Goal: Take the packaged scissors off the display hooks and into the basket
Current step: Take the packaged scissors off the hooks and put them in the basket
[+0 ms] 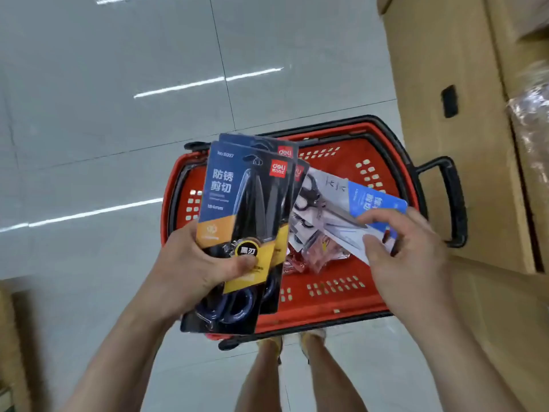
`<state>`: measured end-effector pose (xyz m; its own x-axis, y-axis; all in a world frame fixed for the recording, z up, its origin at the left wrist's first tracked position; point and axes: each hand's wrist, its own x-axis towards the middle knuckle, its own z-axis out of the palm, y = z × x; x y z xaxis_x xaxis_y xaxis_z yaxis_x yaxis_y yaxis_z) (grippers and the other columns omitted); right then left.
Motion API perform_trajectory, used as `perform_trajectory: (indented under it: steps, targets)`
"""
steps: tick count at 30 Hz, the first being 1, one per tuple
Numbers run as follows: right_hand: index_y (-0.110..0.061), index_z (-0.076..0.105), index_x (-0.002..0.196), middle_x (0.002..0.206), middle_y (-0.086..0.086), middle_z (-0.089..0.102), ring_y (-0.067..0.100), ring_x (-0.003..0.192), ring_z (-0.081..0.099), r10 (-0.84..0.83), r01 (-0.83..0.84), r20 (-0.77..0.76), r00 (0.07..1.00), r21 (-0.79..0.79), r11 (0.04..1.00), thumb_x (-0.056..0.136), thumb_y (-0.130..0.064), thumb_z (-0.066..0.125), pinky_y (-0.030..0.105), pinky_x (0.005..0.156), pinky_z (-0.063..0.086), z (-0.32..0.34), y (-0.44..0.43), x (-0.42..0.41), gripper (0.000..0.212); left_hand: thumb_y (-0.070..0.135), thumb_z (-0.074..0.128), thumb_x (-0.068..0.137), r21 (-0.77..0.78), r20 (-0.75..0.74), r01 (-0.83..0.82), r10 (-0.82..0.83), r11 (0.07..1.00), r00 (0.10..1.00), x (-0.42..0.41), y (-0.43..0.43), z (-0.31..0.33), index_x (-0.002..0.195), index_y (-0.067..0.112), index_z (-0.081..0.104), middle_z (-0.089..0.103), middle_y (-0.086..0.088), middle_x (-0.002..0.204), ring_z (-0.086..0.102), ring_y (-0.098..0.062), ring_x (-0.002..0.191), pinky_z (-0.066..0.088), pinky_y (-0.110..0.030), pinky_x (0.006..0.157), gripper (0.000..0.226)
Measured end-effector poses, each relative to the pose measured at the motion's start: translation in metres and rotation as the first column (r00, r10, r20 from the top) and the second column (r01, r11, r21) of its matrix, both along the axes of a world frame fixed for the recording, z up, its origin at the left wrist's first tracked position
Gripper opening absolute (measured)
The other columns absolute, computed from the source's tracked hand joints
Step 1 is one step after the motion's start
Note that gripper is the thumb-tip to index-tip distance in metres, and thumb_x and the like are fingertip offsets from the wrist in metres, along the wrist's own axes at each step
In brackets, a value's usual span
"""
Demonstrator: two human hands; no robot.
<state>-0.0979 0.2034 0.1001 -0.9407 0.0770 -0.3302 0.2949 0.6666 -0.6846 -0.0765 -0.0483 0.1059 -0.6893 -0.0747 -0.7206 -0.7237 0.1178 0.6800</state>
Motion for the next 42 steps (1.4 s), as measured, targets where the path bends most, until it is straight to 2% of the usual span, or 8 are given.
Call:
perform_trajectory:
  steps: [6,11,18,22,29,33,38,42]
  targets:
    - [-0.068,0.037,0.128,0.090,0.005,0.074,0.012,0.076,0.061,-0.077,0.062,-0.049,0.996,-0.258,0.964,0.086,-0.001,0.069,0.033,0.080,0.050,0.097,0.050,-0.042,0.086,0.044,0.096,0.038,0.045,-0.116,0.154,-0.148,0.987,0.982,-0.032,0.006,0.074,0.087,0.019,0.075,0.077,-0.007,0.084,0.076,-0.025,0.076,0.060,-0.036,0.067,0.059]
    - [-0.025,0.063,0.125,0.070,-0.002,0.074,0.010,0.067,0.064,-0.436,0.390,0.075,0.897,-0.603,0.696,0.085,-0.005,0.073,0.023,0.065,0.053,0.157,0.050,-0.060,0.045,0.052,0.098,0.025,0.366,-0.150,0.100,-0.047,0.925,0.988,-0.049,0.044,0.136,0.084,0.020,0.079,0.076,-0.005,0.081,0.073,-0.018,0.069,0.056,-0.025,0.061,0.069]
    - [-0.028,0.067,0.094,0.074,0.003,0.067,0.021,0.070,0.056,-0.631,0.516,0.074,0.772,-0.652,0.555,0.090,-0.010,0.069,0.036,0.071,0.049,0.227,0.021,-0.042,0.018,0.040,0.100,0.035,0.571,-0.131,0.172,-0.117,0.803,0.984,-0.025,0.085,0.195,0.095,0.015,0.078,0.075,-0.011,0.090,0.073,-0.024,0.078,0.059,-0.034,0.070,0.069]
    - [-0.042,0.042,0.137,0.108,0.003,0.063,0.012,0.094,0.062,-0.559,0.485,0.069,0.826,-0.593,0.643,0.095,-0.033,0.063,0.027,0.085,0.047,0.271,0.025,0.001,0.048,0.042,0.098,0.035,0.614,-0.145,0.131,-0.052,0.778,0.988,-0.006,0.091,0.222,0.098,0.013,0.076,0.074,-0.011,0.091,0.072,-0.027,0.082,0.057,-0.045,0.084,0.074]
    - [-0.050,0.048,0.133,0.130,-0.023,0.060,-0.007,0.121,0.055,-0.365,0.360,0.118,0.924,-0.595,0.719,0.075,-0.053,0.070,0.023,0.104,0.043,0.348,0.023,0.138,0.062,0.016,0.082,0.068,0.398,-0.275,0.380,-0.287,0.835,0.918,0.018,0.129,0.294,0.104,0.007,0.070,0.075,-0.012,0.095,0.071,-0.027,0.084,0.059,-0.042,0.080,0.039]
    - [-0.047,0.045,0.134,0.124,-0.024,0.064,-0.006,0.118,0.057,-0.599,0.560,0.187,0.779,-0.637,0.530,0.070,-0.035,0.088,0.027,0.103,0.044,0.362,0.036,0.187,0.079,0.019,0.067,0.093,0.117,-0.448,0.662,-0.556,0.740,0.700,0.053,0.188,0.345,0.105,0.017,0.072,0.077,0.005,0.098,0.073,-0.011,0.092,0.057,-0.026,0.080,0.014]
    - [-0.028,0.056,0.118,0.094,-0.013,0.074,0.004,0.088,0.070,-0.823,0.665,0.262,0.504,-0.726,0.176,0.080,-0.004,0.077,0.021,0.073,0.056,0.377,0.068,0.261,0.050,0.069,0.043,0.088,0.002,-0.413,0.837,-0.762,0.547,0.499,0.100,0.259,0.378,0.105,0.029,0.072,0.074,0.011,0.107,0.066,-0.004,0.105,0.047,-0.031,0.099,0.052]
    - [-0.021,0.061,0.115,0.101,0.004,0.074,0.022,0.089,0.072,-0.890,0.585,0.352,0.290,-0.801,-0.126,0.068,-0.010,0.074,0.043,0.078,0.061,0.386,0.095,0.341,0.050,0.039,0.041,0.101,-0.143,-0.631,0.902,-0.739,0.408,0.234,0.157,0.305,0.396,0.105,0.037,0.067,0.063,0.015,0.108,0.053,0.019,0.101,0.035,-0.002,0.089,0.026]
